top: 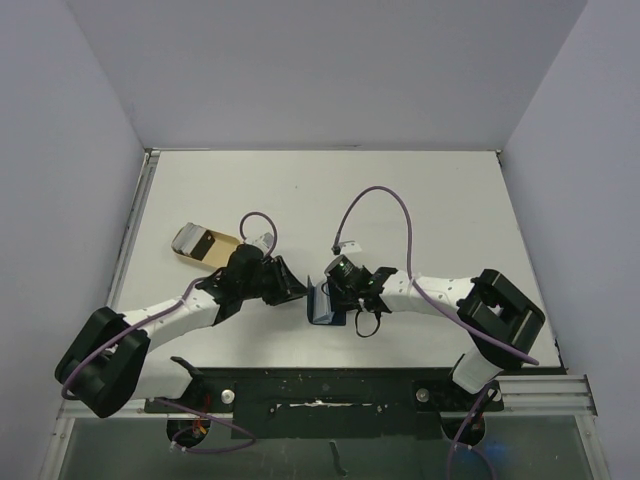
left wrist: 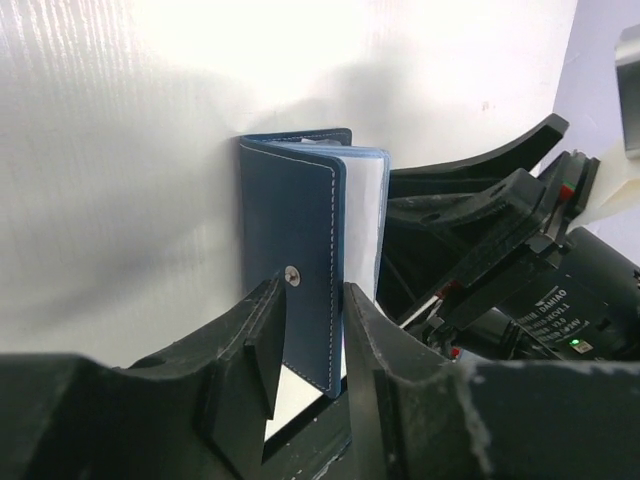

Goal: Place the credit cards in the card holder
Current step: Adjust the card slot at the card holder.

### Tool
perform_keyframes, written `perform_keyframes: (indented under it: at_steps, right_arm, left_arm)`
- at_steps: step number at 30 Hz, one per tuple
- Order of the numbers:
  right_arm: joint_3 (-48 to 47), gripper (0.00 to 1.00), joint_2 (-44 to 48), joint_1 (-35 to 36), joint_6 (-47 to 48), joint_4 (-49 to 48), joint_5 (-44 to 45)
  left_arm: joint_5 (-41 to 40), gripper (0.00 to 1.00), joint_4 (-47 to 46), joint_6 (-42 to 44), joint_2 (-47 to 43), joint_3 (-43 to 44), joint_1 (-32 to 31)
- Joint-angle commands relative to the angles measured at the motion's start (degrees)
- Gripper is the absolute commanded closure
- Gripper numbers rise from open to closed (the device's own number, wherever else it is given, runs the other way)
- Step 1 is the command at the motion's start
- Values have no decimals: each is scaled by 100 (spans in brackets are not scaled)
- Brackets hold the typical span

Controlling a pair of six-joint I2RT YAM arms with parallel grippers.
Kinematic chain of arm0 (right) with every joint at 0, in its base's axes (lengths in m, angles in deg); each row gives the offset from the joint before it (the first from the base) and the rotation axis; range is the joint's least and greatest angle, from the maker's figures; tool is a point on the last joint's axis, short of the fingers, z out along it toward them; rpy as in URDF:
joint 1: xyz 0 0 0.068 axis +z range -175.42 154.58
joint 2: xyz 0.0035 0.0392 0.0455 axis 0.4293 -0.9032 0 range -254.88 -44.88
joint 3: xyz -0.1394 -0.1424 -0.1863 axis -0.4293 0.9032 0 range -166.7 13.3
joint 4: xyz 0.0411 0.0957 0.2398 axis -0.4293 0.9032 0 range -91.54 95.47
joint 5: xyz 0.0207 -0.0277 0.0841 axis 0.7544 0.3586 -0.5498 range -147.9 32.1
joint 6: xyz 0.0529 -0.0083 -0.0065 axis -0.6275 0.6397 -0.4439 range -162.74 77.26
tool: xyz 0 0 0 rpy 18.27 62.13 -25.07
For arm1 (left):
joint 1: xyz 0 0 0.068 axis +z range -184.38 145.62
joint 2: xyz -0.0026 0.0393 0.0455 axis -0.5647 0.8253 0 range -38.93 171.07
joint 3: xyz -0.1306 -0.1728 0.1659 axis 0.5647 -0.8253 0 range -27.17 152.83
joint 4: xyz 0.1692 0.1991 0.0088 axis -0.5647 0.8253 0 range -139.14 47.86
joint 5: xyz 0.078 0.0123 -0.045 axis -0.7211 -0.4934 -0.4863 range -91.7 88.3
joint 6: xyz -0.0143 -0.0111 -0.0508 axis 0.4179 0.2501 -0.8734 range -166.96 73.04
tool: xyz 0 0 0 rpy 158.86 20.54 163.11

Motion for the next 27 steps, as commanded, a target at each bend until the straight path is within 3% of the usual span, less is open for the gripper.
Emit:
perform_keyframes:
  at_steps: [1,8,19,27]
  right_arm:
    - [-270,54,175,11,150,63,45]
    - [-467,43,129,24,181,76,-83]
    - [-483,36,-73,47,10,418,191]
    - [-296,41,71,48,-45,769,502]
  left_arm:
    - [-37,77,28,217,153,156,34]
    - [-233,100,259,327,181,198,31]
    - [-316,100,398,396,144,208,34]
    - [-391,100,465,392,102,223,44]
